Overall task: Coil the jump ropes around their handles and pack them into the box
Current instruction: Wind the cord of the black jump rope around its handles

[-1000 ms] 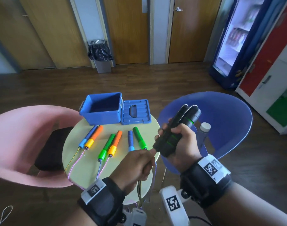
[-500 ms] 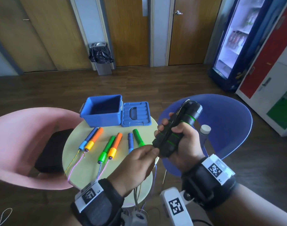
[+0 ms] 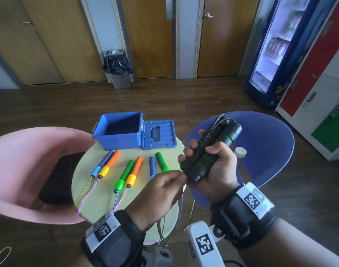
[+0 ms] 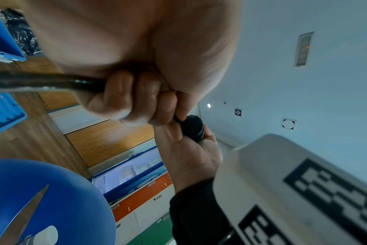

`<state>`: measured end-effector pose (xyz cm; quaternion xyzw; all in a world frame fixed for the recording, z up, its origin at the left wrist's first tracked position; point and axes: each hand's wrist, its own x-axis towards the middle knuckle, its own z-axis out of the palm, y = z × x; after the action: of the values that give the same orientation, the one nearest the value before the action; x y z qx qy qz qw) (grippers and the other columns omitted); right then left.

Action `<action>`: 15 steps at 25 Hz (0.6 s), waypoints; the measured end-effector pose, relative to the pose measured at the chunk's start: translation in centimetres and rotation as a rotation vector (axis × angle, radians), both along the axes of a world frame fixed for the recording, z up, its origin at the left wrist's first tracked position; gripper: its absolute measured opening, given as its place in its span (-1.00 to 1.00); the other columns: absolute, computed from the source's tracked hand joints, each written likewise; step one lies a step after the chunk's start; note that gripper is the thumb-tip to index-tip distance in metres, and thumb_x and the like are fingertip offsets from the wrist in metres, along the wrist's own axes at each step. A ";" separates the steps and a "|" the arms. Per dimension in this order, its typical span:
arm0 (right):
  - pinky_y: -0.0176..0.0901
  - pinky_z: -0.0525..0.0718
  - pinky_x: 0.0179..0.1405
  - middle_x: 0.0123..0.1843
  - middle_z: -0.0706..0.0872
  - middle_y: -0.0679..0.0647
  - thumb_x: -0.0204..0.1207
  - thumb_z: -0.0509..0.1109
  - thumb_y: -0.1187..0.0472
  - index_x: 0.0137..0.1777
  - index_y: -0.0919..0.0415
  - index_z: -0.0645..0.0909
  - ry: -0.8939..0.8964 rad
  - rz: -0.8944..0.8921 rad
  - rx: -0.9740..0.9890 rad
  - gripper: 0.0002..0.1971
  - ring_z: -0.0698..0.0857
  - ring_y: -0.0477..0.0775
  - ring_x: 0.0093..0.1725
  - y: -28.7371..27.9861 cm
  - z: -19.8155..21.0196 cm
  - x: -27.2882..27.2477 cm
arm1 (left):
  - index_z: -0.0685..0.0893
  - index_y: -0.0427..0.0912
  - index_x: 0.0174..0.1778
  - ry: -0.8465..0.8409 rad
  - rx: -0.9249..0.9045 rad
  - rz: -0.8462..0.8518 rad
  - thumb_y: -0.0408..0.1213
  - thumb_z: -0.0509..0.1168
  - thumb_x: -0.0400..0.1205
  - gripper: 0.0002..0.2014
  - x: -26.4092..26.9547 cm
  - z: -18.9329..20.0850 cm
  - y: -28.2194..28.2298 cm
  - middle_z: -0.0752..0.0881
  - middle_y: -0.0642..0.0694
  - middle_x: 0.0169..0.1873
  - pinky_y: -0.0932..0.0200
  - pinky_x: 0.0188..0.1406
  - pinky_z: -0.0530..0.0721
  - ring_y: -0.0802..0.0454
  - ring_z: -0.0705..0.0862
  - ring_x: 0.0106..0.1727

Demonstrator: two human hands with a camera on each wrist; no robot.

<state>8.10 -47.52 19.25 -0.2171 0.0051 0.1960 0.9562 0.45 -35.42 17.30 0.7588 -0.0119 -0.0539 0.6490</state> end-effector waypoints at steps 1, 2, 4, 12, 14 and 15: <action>-0.04 0.54 -0.22 -0.25 0.48 0.15 0.14 0.21 0.29 0.10 0.16 0.48 -0.006 -0.004 -0.004 -0.56 0.48 0.12 -0.35 0.1 0.1 -0.1 | 0.68 0.00 -0.39 0.009 0.001 0.002 -0.18 0.17 0.78 -0.60 0.0 0.0 0.1 0.31 -0.03 -0.58 0.09 -0.49 0.17 0.06 0.23 -0.53; -0.03 0.54 -0.21 -0.25 0.48 0.16 0.14 0.22 0.29 0.09 0.17 0.48 -0.016 -0.006 -0.003 -0.56 0.48 0.13 -0.35 0.1 0.3 -0.1 | 0.71 -0.03 -0.35 0.018 0.000 0.001 -0.20 0.17 0.80 -0.61 0.0 -0.1 0.1 0.30 -0.05 -0.59 0.10 -0.50 0.17 0.05 0.23 -0.53; -0.02 0.53 -0.21 -0.25 0.47 0.16 0.12 0.23 0.29 0.06 0.17 0.47 -0.046 -0.005 0.003 -0.57 0.47 0.13 -0.34 0.1 0.6 -0.2 | 0.71 -0.13 -0.30 0.038 -0.031 -0.018 -0.19 0.18 0.79 -0.65 0.0 0.0 0.2 0.30 -0.05 -0.61 0.11 -0.52 0.16 0.05 0.22 -0.55; -0.01 0.54 -0.25 -0.31 0.42 0.15 0.19 0.12 0.37 -0.05 0.19 0.44 -0.134 -0.011 -0.104 -0.69 0.43 0.13 -0.38 0.5 1.0 -1.1 | 0.65 -0.30 -0.23 0.248 -0.194 -0.154 -0.07 0.25 0.58 -0.68 0.1 0.5 0.7 0.26 -0.08 -0.61 0.22 -0.58 0.11 0.05 0.16 -0.58; -0.01 0.54 -0.29 -0.33 0.42 0.13 0.20 0.11 0.39 -0.08 0.17 0.42 -0.153 -0.033 -0.134 -0.72 0.43 0.11 -0.40 0.3 1.3 -1.1 | 0.69 -0.32 -0.11 0.210 -0.184 -0.092 -0.16 0.30 0.54 -0.74 -0.1 0.3 0.7 0.42 -0.16 -0.58 0.15 -0.53 0.19 0.00 0.31 -0.57; -0.02 0.52 -0.33 -0.34 0.42 0.11 0.21 0.11 0.40 -0.09 0.16 0.41 -0.157 -0.042 -0.158 -0.73 0.44 0.10 -0.41 0.2 1.4 -1.0 | 0.67 -0.30 0.02 0.174 -0.202 -0.049 -0.25 0.32 0.50 -0.76 -0.2 0.4 0.7 0.54 -0.19 -0.51 0.14 -0.50 0.31 -0.05 0.43 -0.53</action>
<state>7.12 -47.36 20.64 -0.3063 -0.0498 0.1573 0.9375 0.26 -34.75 17.72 0.6815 0.0202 -0.1338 0.7192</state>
